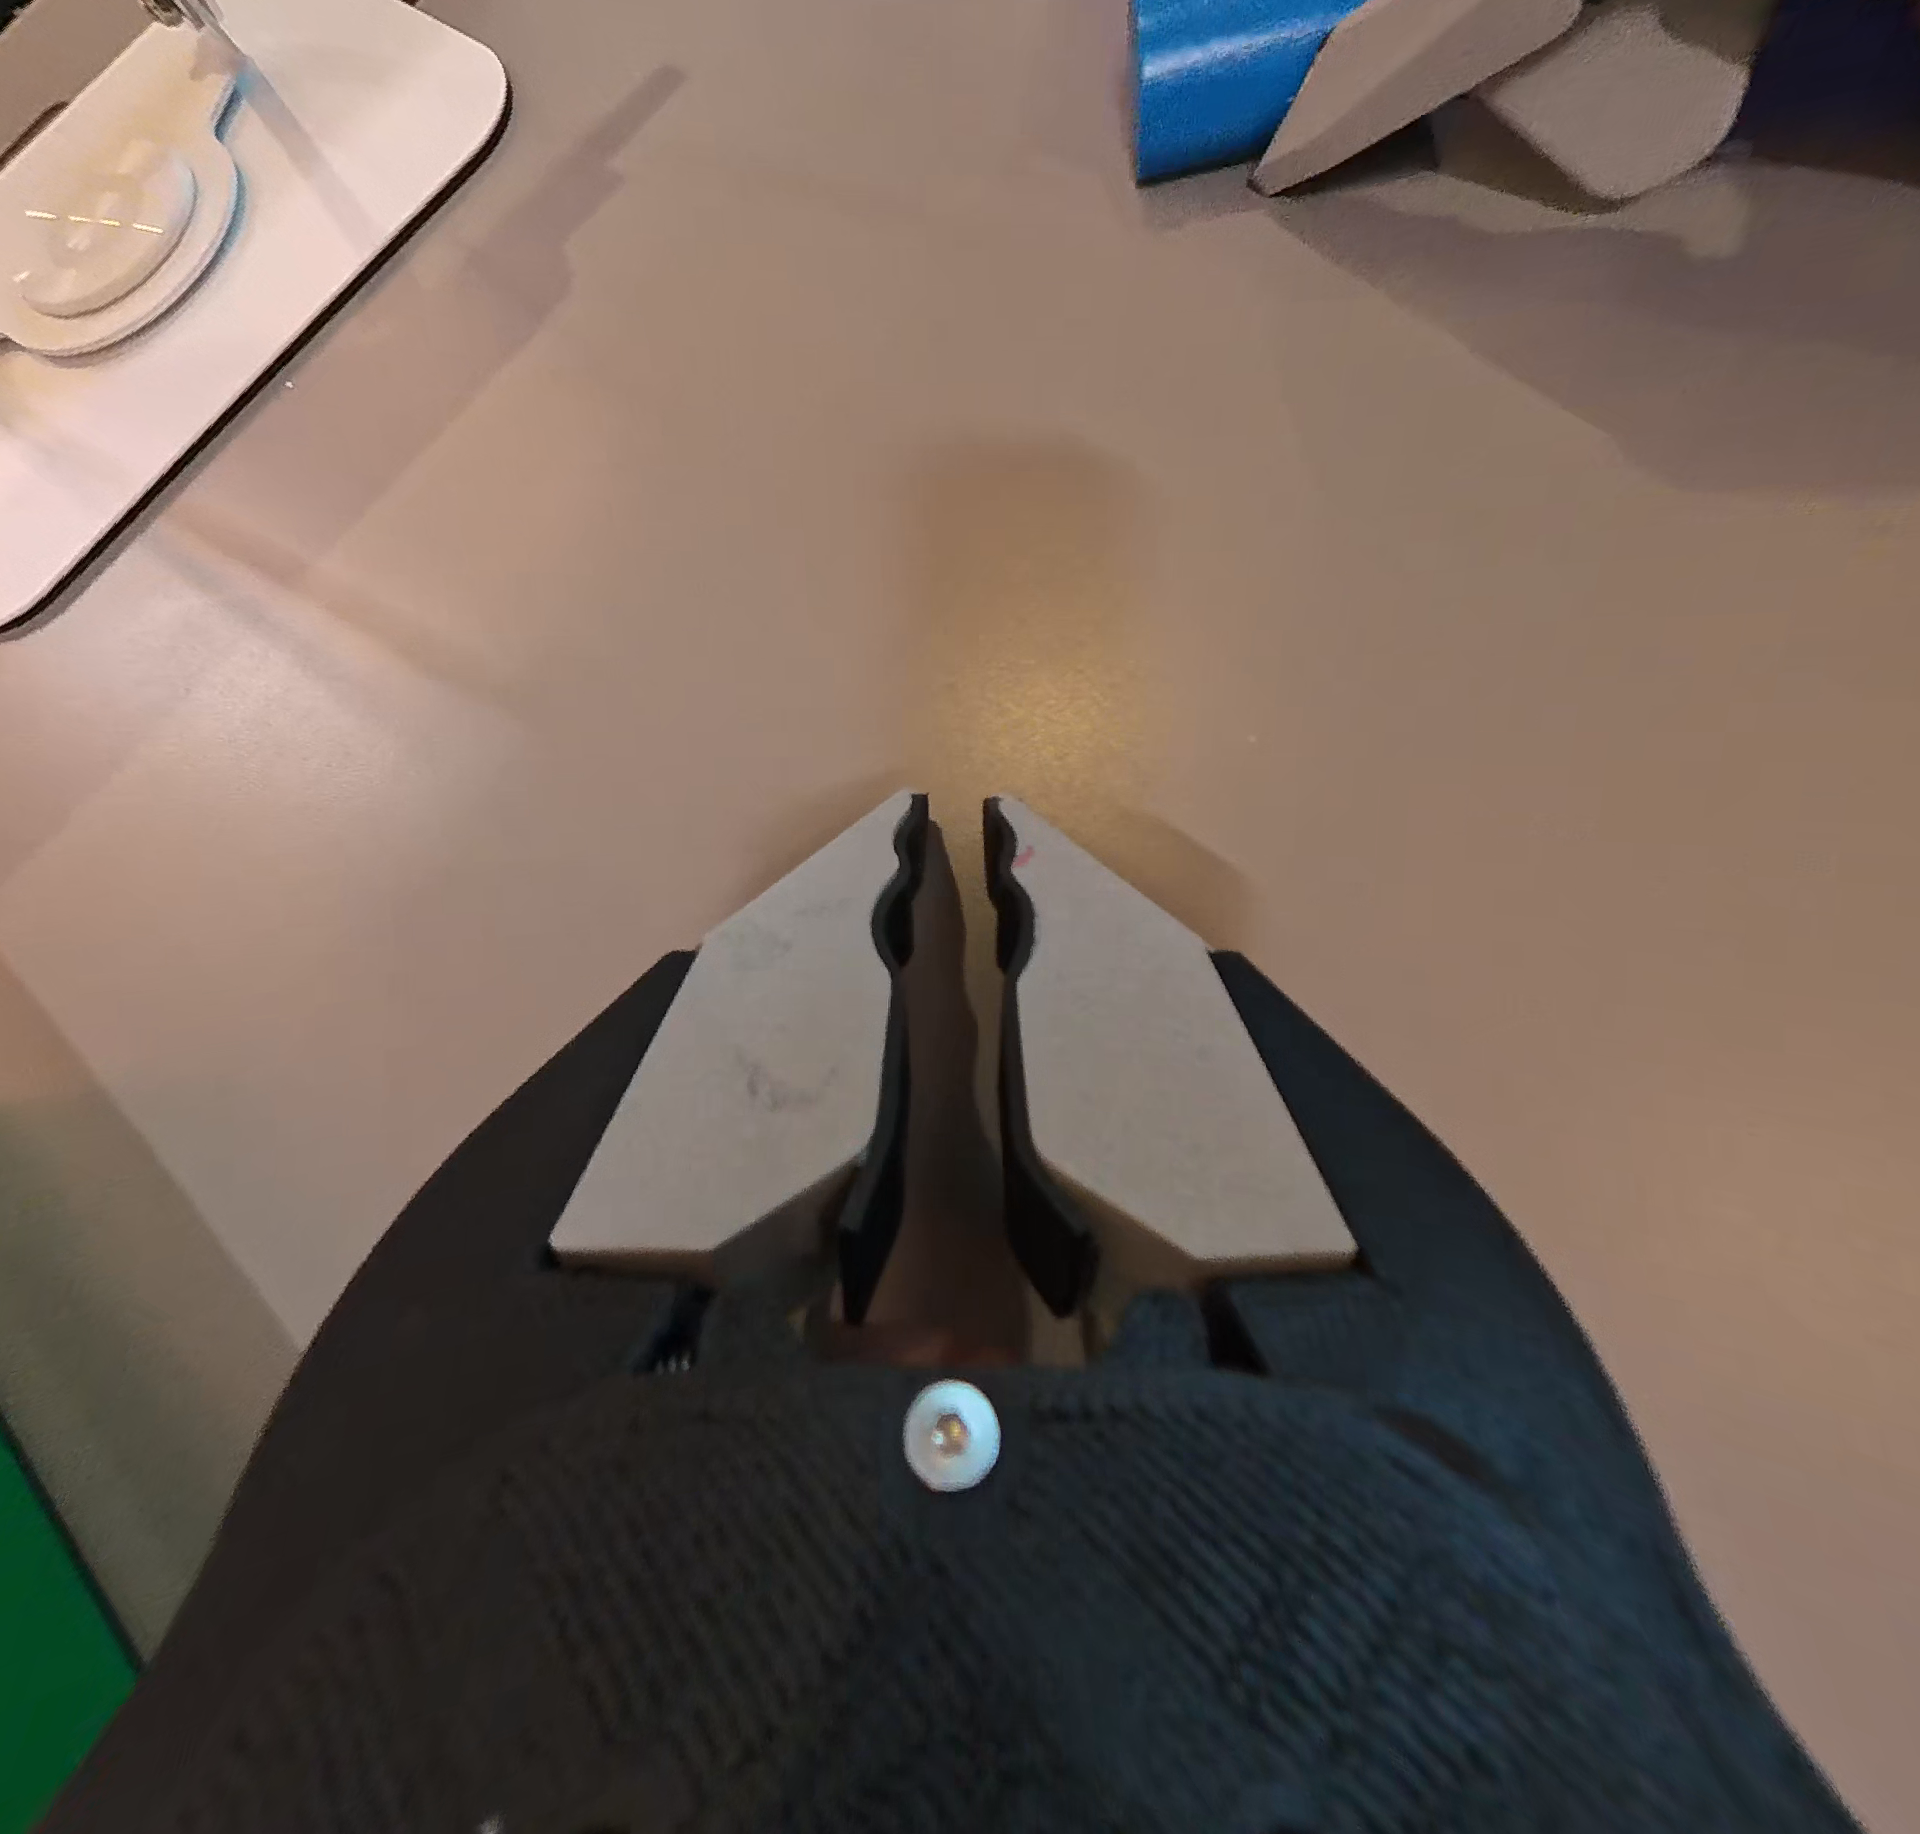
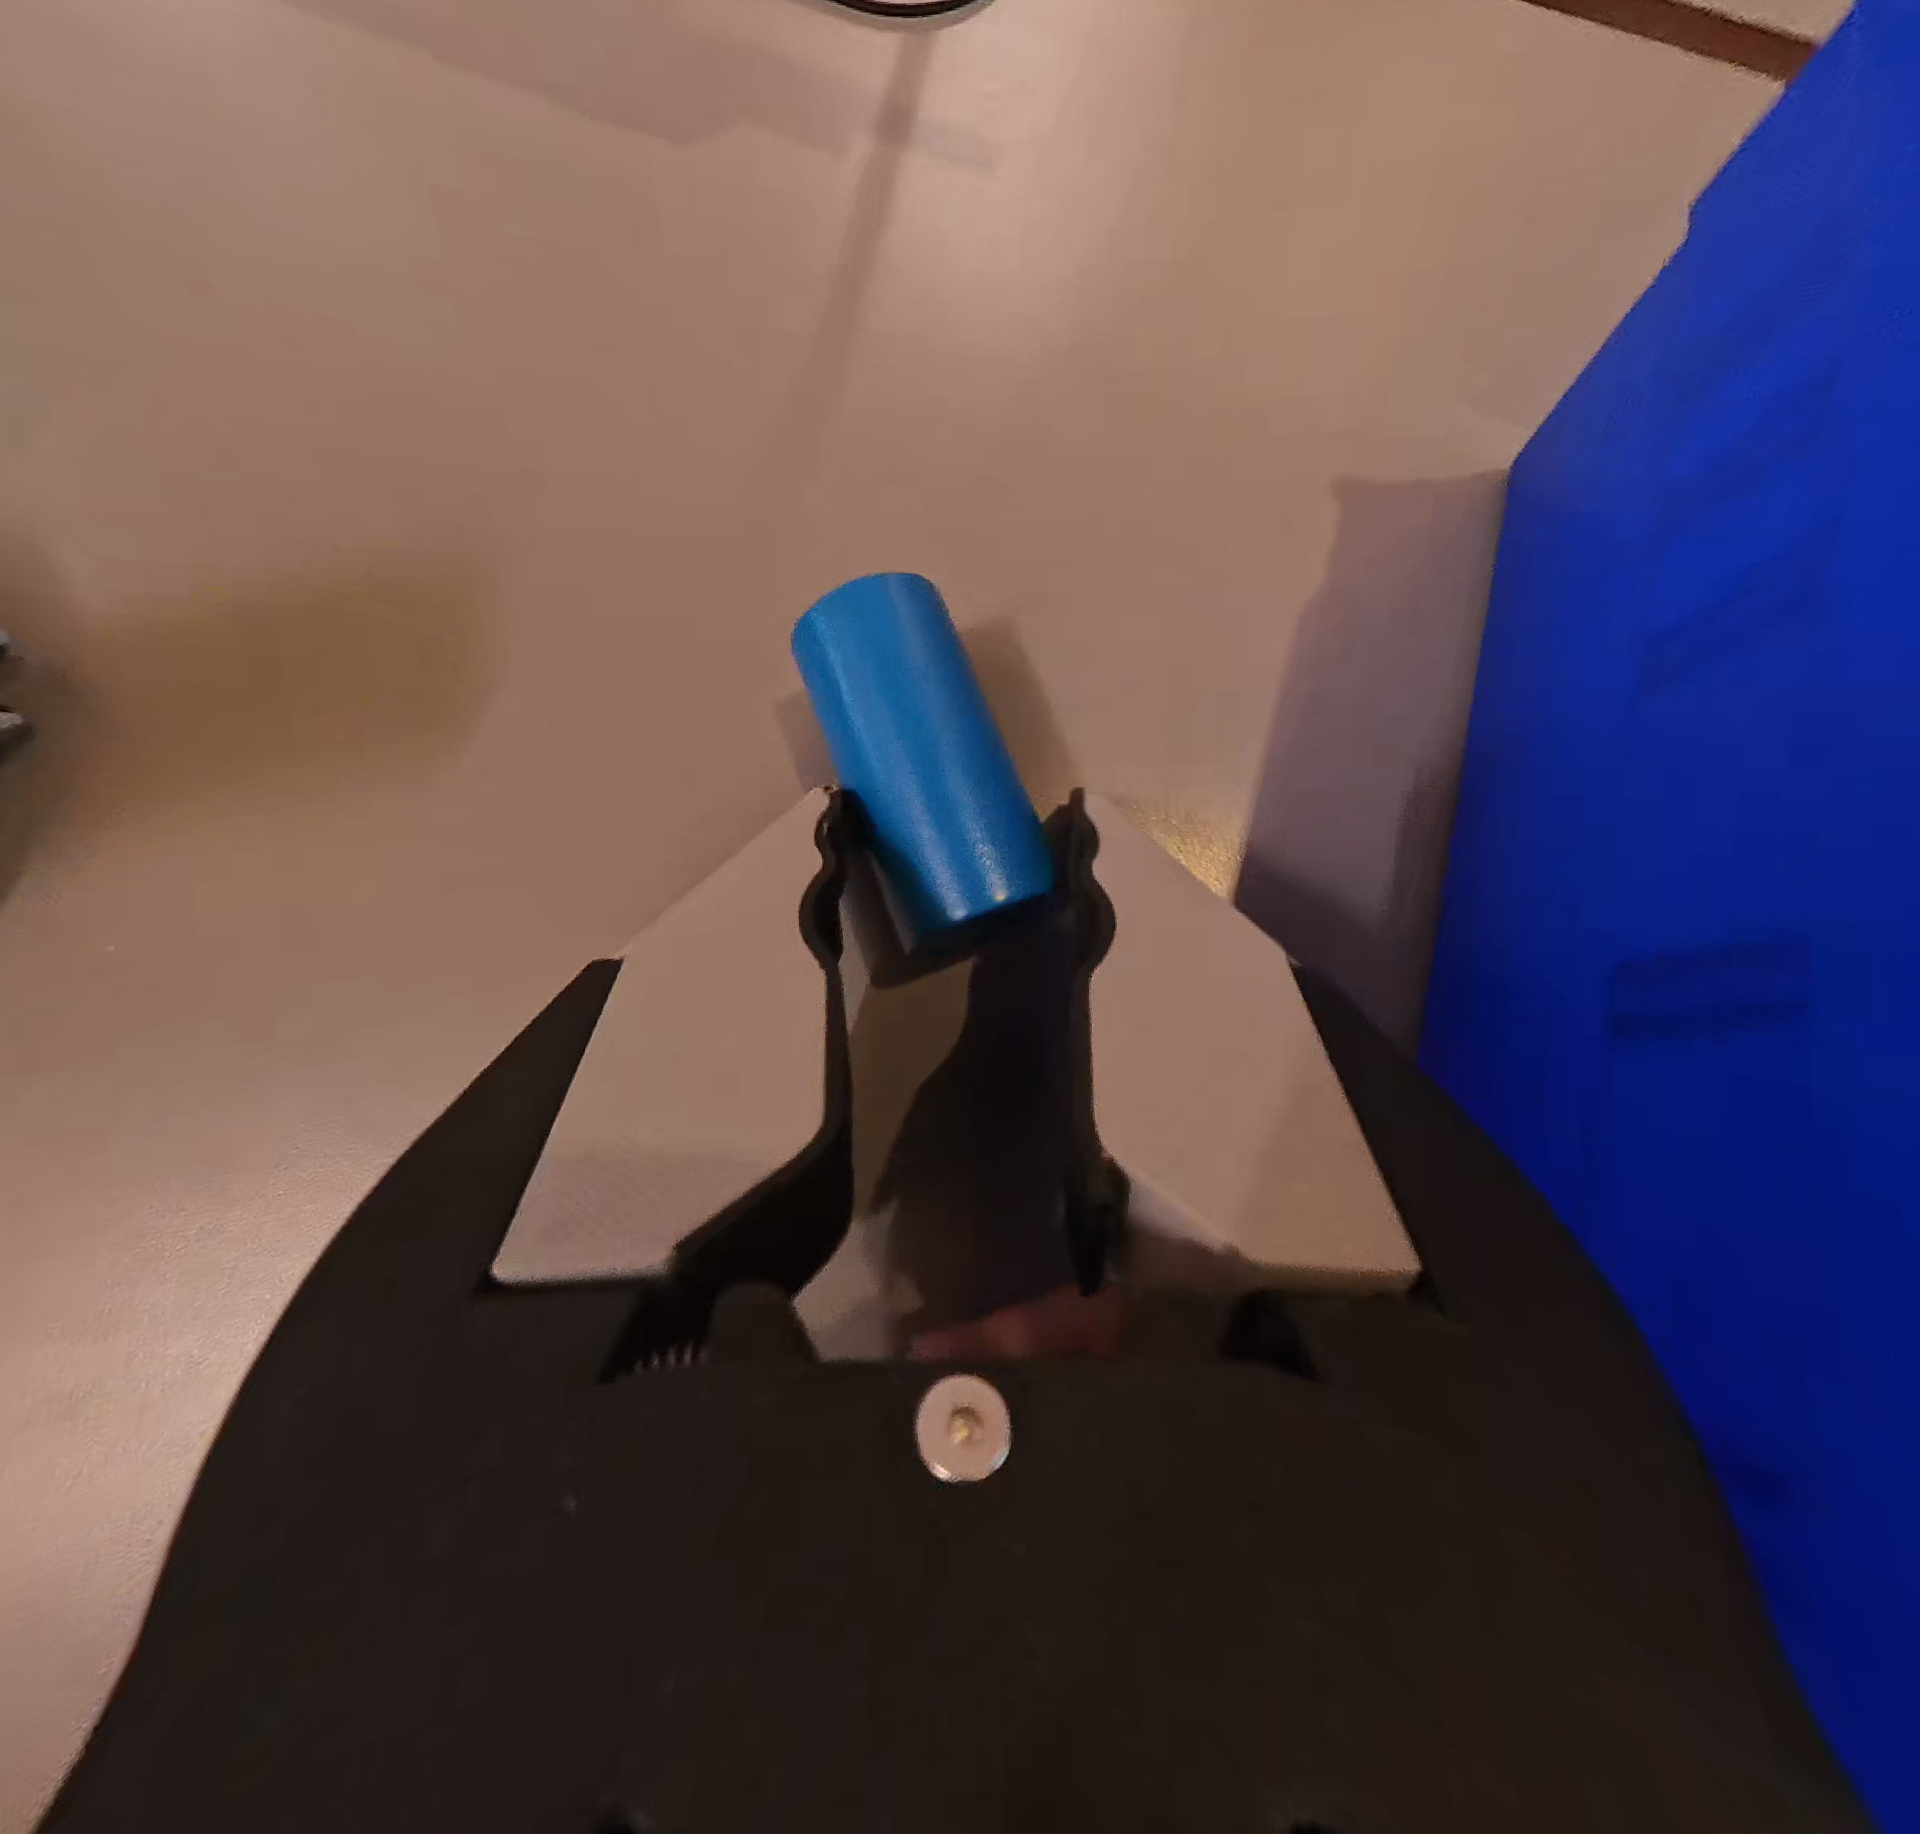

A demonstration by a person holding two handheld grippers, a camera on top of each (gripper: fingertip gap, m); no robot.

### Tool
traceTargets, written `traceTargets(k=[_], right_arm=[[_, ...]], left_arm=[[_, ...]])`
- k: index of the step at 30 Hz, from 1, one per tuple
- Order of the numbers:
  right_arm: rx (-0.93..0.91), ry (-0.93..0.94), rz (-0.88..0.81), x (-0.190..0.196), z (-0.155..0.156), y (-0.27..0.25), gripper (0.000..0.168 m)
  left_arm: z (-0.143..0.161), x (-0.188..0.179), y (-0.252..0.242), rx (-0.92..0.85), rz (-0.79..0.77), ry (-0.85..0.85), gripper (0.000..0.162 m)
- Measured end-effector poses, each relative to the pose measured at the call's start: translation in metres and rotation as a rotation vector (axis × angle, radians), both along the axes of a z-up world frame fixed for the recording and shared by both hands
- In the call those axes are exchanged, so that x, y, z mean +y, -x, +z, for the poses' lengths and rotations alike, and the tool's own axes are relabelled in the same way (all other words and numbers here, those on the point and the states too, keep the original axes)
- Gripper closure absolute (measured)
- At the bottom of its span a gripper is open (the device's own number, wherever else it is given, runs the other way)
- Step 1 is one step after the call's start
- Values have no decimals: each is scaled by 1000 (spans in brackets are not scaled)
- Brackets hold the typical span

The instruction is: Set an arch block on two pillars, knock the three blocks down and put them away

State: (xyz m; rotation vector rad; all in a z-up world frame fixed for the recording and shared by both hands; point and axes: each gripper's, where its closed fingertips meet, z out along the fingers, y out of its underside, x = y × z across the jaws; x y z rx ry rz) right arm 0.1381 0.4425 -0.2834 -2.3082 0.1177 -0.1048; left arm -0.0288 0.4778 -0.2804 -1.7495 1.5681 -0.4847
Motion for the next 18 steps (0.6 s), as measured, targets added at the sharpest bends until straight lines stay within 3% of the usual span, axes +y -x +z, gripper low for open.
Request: traceTargets(k=[2,11,18], right_arm=[[-40,2,43,3,1,6,138],[-362,-34,139,3,17,22,138],[-514,-359,36,-42,121,32,138]], left_arm=[[0,0,0,-1,0,3,154],[0,1,0,-4,4,13,153],[1,4,2,-12,13,34,146]])
